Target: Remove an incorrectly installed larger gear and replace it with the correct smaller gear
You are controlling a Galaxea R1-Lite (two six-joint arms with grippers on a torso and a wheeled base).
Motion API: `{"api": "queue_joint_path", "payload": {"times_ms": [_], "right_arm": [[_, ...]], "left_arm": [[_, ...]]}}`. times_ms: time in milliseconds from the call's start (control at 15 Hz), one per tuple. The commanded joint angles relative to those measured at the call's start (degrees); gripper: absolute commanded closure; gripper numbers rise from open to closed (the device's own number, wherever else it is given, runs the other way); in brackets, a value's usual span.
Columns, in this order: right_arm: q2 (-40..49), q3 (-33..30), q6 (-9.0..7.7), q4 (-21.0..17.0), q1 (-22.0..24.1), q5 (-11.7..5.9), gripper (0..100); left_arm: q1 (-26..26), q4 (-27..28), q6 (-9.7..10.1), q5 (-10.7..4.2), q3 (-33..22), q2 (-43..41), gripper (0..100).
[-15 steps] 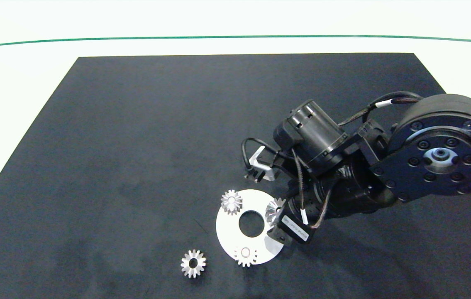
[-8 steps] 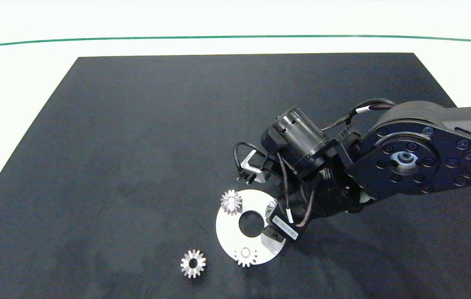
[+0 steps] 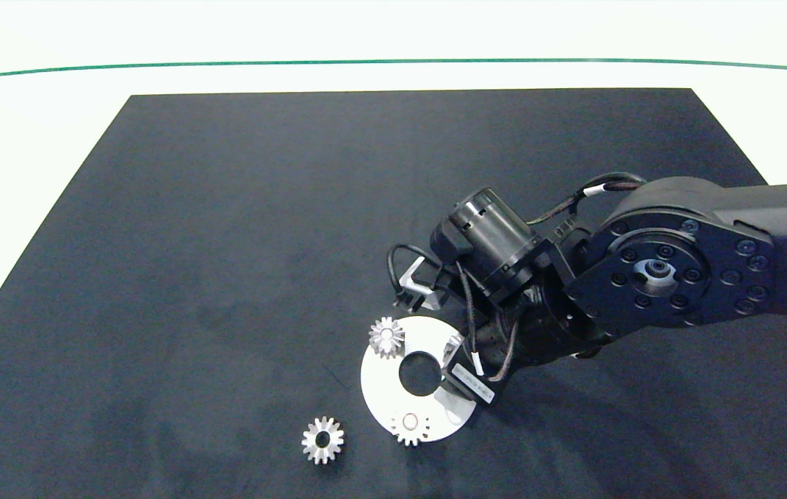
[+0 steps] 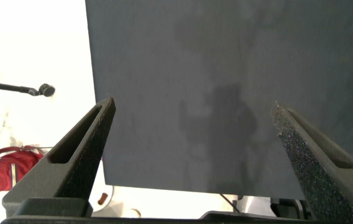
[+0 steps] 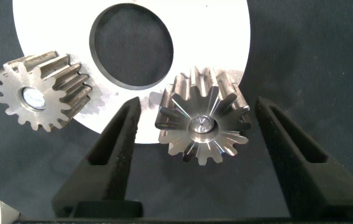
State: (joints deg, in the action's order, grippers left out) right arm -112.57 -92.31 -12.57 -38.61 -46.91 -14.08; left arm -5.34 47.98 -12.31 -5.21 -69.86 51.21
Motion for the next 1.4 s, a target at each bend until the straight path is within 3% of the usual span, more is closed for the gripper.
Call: {"api": "queue_joint_path", "payload": {"times_ms": [67, 867, 1067, 1400], "right_arm": [[-0.11, 0.02, -0.09, -0.24, -0.02, -0.07, 33], [-0.81, -0.59, -0.18, -0.24, -0.02, -0.16, 57], [-1.25, -0.33, 0.44, -0.06, -0.02, -0.16, 63], [-0.72, -0.51, 0.35, -0.24, -0.11, -0.16, 63]], "left_arm": [[-0.02, 0.27, -0.08, -0.07, -0.01, -0.06, 0], [-0.02, 0.27, -0.17, 0.02, -0.01, 0.03, 0], [-0.02, 0.27, -0.17, 0.02, -0.01, -0.06, 0], [-0.02, 0.27, -0.17, 0.02, -0.01, -0.06, 0]]}}
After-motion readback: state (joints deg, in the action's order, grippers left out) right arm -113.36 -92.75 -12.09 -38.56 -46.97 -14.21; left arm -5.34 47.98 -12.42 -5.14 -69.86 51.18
